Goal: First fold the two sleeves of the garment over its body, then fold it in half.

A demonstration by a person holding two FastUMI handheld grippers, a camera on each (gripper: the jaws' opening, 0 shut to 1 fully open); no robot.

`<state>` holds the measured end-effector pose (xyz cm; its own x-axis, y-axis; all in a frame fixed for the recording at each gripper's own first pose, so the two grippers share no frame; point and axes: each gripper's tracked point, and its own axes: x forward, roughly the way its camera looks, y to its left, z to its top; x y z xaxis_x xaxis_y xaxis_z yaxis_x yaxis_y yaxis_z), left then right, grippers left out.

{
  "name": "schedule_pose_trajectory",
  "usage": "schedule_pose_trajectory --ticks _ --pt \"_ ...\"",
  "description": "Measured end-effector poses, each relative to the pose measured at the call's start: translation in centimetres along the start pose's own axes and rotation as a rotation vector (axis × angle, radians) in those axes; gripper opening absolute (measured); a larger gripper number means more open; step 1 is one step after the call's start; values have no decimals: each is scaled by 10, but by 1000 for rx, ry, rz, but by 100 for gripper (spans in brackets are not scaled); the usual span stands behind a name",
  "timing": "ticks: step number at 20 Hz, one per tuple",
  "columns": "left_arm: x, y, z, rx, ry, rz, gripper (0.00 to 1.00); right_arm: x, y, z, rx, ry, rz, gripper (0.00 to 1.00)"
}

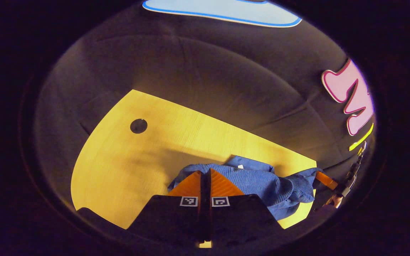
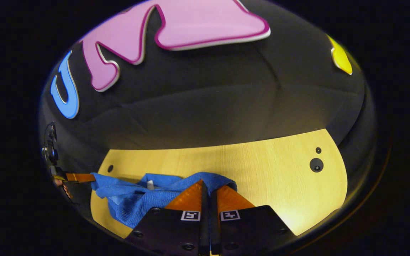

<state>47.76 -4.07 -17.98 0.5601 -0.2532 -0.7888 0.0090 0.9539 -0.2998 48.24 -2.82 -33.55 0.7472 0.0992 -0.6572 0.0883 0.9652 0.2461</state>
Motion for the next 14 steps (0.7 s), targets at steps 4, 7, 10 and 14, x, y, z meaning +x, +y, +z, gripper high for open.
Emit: schedule_pose_trajectory --ticks 4,7,10,14 --pt "25 5 25 138 -63 55 12 33 -3 2 -36 -48 -18 31" --pt "28 5 44 147 -137 72 71 34 4 17 -60 -121 -11 96" --pt "17 2 49 126 -212 83 73 18 9 42 -130 -229 -21 97" --pt "-3 -3 51 225 -305 107 74 -7 17 63 -223 -339 -25 97"
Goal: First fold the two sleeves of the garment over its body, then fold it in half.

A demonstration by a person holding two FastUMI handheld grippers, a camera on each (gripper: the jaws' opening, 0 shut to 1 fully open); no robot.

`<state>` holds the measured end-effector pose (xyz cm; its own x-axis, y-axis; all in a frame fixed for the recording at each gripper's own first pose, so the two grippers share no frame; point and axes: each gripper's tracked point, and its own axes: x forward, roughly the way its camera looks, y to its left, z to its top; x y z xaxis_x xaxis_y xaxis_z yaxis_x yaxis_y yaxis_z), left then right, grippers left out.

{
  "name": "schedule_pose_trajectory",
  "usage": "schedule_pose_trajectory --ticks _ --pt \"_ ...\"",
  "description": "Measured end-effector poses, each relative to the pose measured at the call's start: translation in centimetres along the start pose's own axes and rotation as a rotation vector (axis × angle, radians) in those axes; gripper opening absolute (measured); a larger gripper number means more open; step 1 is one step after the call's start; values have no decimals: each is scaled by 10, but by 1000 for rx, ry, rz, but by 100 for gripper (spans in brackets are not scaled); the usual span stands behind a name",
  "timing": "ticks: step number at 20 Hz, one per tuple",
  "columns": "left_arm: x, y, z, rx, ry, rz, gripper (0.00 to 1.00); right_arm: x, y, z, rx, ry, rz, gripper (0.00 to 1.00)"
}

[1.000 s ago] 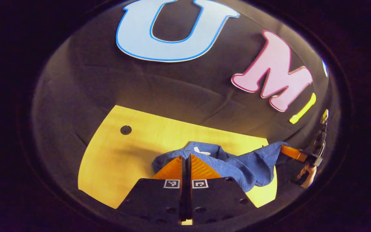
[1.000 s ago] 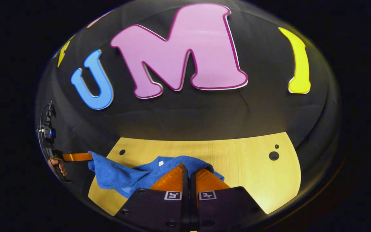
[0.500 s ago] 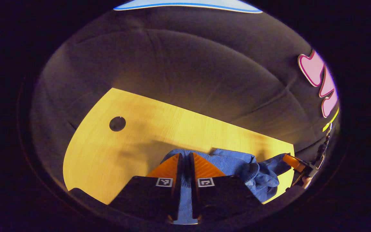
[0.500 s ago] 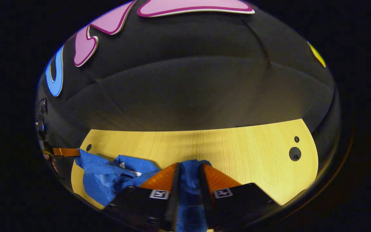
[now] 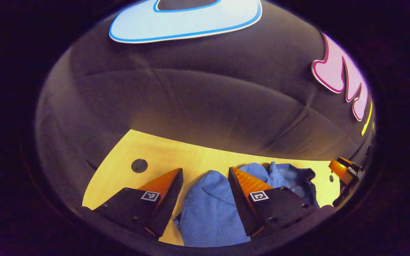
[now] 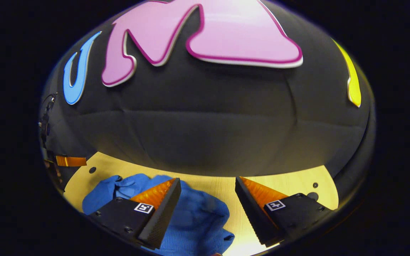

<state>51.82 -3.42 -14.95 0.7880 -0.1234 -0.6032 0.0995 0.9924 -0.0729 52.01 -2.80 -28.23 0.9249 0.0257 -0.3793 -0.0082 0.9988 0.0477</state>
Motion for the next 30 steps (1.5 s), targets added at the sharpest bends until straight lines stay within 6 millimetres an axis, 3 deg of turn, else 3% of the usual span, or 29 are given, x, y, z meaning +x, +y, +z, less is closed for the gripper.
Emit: schedule_pose_trajectory --ticks 5,8,14,21,24,28,29,30 --pt "-58 -38 8 151 -139 -22 75 -37 25 35 -148 -105 49 98" --pt "-103 -62 7 207 -211 -33 75 -69 37 56 -179 -175 76 97" --pt "-208 -117 -14 194 -371 -62 75 -169 51 75 -159 -293 51 97" --pt "-325 -142 -72 125 -523 6 75 -312 90 64 -85 -385 200 96" --pt "-378 -150 -84 76 -619 -1 75 -368 77 69 -136 -441 157 96" --pt "-431 -146 -118 137 -645 12 81 -432 59 68 -125 -461 66 96" --pt "-443 -142 -128 153 -650 25 81 -448 58 61 -115 -450 53 93" --pt "-457 -144 -136 161 -662 19 82 -465 61 63 -102 -467 55 96"
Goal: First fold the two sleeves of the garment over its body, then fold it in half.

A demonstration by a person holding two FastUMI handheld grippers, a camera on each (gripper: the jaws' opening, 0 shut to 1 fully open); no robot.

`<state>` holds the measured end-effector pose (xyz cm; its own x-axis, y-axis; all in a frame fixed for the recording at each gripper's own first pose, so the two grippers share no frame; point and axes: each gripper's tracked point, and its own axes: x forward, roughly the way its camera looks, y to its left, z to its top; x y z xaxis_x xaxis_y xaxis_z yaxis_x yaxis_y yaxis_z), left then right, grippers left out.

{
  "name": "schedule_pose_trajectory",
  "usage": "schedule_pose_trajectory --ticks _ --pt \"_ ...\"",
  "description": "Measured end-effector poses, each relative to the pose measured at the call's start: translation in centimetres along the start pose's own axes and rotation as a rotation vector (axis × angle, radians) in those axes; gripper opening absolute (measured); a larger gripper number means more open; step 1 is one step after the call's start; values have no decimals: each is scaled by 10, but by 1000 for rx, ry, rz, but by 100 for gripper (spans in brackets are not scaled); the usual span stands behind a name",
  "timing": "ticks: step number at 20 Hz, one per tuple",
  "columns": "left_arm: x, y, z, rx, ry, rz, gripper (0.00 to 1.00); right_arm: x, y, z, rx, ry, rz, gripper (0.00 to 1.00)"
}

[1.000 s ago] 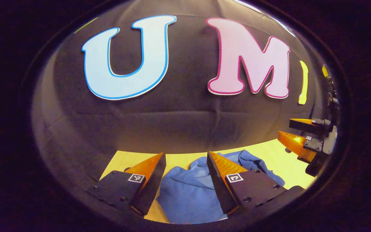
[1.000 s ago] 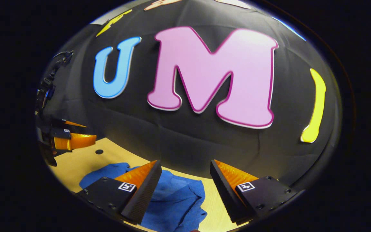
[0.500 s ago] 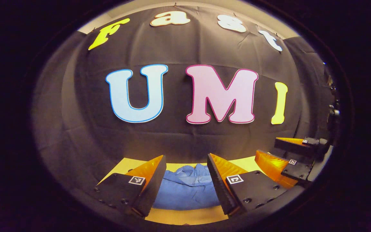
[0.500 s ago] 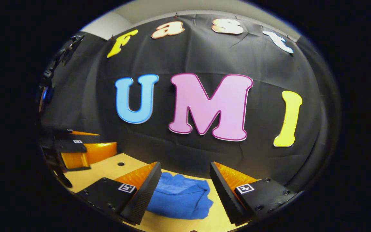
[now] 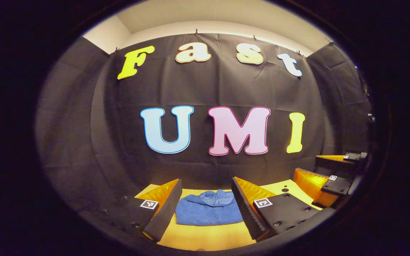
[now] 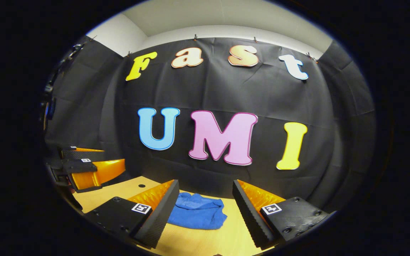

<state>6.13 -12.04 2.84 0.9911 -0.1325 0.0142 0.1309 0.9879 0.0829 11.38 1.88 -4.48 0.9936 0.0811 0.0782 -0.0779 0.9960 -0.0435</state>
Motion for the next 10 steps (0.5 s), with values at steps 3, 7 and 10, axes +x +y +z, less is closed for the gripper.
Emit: schedule_pose_trajectory --ticks 3,7,10 --pt "-46 -5 -5 -22 -4 -12 80 -37 2 15 -24 -18 -23 99" --pt "-83 -5 -1 30 -31 -14 80 -69 14 34 -15 -44 -11 96" --pt "-99 -9 7 35 -49 -18 80 -79 15 46 -12 -57 -8 96"
